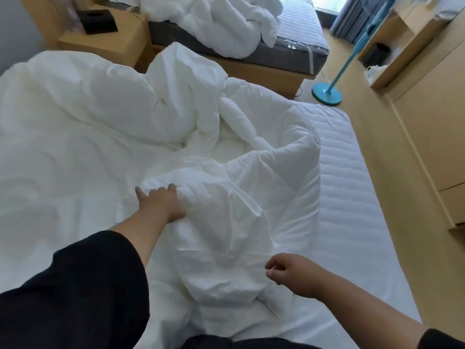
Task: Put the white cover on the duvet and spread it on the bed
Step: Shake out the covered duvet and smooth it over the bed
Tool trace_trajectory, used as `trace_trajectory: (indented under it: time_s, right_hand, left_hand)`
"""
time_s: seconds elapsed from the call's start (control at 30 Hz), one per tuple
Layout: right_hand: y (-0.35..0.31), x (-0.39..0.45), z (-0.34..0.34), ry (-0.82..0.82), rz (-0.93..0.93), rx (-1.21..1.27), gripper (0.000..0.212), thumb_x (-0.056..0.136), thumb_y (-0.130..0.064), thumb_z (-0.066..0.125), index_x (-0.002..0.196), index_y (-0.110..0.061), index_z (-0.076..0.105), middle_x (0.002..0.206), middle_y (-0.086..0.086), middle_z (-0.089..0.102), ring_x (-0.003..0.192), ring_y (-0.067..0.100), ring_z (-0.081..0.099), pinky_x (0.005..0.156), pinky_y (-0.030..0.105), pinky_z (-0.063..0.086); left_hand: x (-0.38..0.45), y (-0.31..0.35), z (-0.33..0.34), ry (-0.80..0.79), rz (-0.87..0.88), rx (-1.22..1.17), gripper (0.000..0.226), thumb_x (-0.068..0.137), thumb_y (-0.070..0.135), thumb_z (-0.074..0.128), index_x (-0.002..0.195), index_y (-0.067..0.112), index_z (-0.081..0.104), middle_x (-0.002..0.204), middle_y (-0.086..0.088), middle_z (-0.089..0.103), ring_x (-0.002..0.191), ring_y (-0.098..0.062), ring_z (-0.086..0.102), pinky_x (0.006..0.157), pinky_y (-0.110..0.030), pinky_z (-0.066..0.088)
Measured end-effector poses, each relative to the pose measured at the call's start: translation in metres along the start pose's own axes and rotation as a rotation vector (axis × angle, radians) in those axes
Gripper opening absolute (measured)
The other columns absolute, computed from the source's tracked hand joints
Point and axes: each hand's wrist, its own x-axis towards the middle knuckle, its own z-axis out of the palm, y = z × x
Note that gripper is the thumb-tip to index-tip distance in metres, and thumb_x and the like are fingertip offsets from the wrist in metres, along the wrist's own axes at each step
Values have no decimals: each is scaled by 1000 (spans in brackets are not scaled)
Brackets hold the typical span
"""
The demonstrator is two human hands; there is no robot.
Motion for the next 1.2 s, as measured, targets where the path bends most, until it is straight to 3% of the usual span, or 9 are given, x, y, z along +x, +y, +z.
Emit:
trace_trajectory:
  time_s: [0.1, 0.23, 0.57, 0.67, 0.8, 0.87, 0.97, 1.1, 1.2]
  right_hand:
    - [0, 3, -7, 63, 38, 108, 15, 93, -44, 61, 102, -34, 68, 99, -10, 72, 93, 8, 68, 84, 32, 58]
    - [-18, 26, -9, 141, 3, 224, 15, 94, -38, 63, 105, -30, 68, 100, -5, 71, 93, 11, 68, 84, 33, 55]
    - [-132, 176, -40, 428, -238, 51, 84, 86, -64, 62, 150, -16, 37, 150, 7, 45, 136, 29, 46, 110, 45, 39]
    - [-141, 206, -37, 280, -78, 134, 105, 82, -60, 70, 157, -13, 14, 150, 14, 42, 132, 36, 48, 105, 44, 40]
    - [-112, 205, -23, 135, -48, -173, 47, 101, -26, 52, 139, 1, 43, 136, 19, 55, 121, 35, 56, 97, 37, 44]
    - [-90, 190, -22, 65, -61, -376, 43, 108, -27, 35, 134, 2, 51, 137, 19, 55, 125, 34, 54, 104, 36, 40]
    - [-58, 150, -19, -79, -90, -382, 32, 101, -22, 43, 117, -5, 64, 124, 16, 63, 113, 32, 59, 90, 32, 44]
    - [-23, 67, -18, -212, -281, -282, 21, 92, -22, 49, 74, -14, 53, 79, -3, 55, 85, 18, 54, 61, 16, 38]
    - [0, 25, -20, -233, -391, -203, 17, 86, -25, 51, 72, -16, 53, 65, -10, 53, 69, 13, 49, 55, 15, 33]
  left_hand:
    - [-16, -12, 42, -117, 96, -198, 32, 96, 25, 38, 126, 18, 49, 131, -10, 59, 116, -30, 56, 92, -39, 40]
    - [-84, -28, 97, -212, 207, -467, 26, 93, 22, 44, 116, 24, 55, 124, -5, 62, 108, -26, 58, 86, -32, 44]
    - [-177, -20, 115, -227, 145, -567, 26, 86, 28, 41, 108, 25, 54, 103, 3, 66, 92, -18, 59, 81, -36, 50]
    - [-193, -6, 111, -278, 183, -534, 30, 82, 27, 44, 109, 24, 56, 110, 2, 67, 100, -21, 59, 77, -31, 45]
    - [-199, 2, 100, -412, 191, -534, 21, 79, 27, 46, 99, 26, 54, 108, 3, 67, 101, -19, 60, 79, -29, 46]
    - [-190, 10, 84, -478, 189, -516, 11, 79, 25, 48, 90, 24, 51, 99, 3, 65, 95, -18, 60, 77, -30, 45]
    - [-164, 28, 50, -455, 154, -529, 11, 83, 33, 51, 93, 34, 53, 99, 11, 60, 91, -13, 59, 76, -29, 46]
    - [-107, 73, 7, -119, -22, -692, 45, 92, 56, 52, 125, 25, 50, 123, 6, 54, 101, -13, 57, 80, -29, 43]
    - [-69, 124, -7, -270, -124, -833, 78, 76, 74, 61, 130, 19, 48, 125, 1, 58, 108, -22, 60, 87, -37, 52]
